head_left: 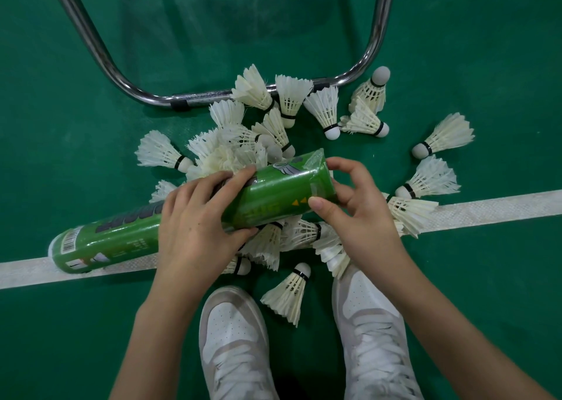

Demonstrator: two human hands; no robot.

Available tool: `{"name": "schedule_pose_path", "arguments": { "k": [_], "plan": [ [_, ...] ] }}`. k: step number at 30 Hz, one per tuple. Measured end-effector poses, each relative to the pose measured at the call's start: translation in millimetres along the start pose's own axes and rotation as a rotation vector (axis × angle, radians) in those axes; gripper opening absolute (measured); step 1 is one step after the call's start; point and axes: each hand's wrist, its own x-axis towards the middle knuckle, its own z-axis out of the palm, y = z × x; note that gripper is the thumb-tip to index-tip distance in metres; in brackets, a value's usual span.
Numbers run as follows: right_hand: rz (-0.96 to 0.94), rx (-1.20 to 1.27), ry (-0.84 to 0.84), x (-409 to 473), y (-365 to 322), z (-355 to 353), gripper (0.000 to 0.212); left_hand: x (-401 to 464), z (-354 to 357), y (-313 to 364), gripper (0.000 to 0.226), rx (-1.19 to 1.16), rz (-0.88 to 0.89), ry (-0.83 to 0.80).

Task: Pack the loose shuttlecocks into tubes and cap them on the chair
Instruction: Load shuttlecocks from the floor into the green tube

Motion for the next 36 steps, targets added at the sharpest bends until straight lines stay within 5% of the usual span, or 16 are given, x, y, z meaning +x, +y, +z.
{"name": "schedule_pose_path", "arguments": {
  "k": [25,36],
  "plan": [
    [-0.001,-0.055,-0.044,4,0,3,0.046,-1,0,-1,0.089,0.008,-0.002,-0.027],
    [-0.08,-0.045,0.059,15,4,-29,0.017,1,-5,-5,0.087,-0.013,-0.077,-0.007]
  ]
}}
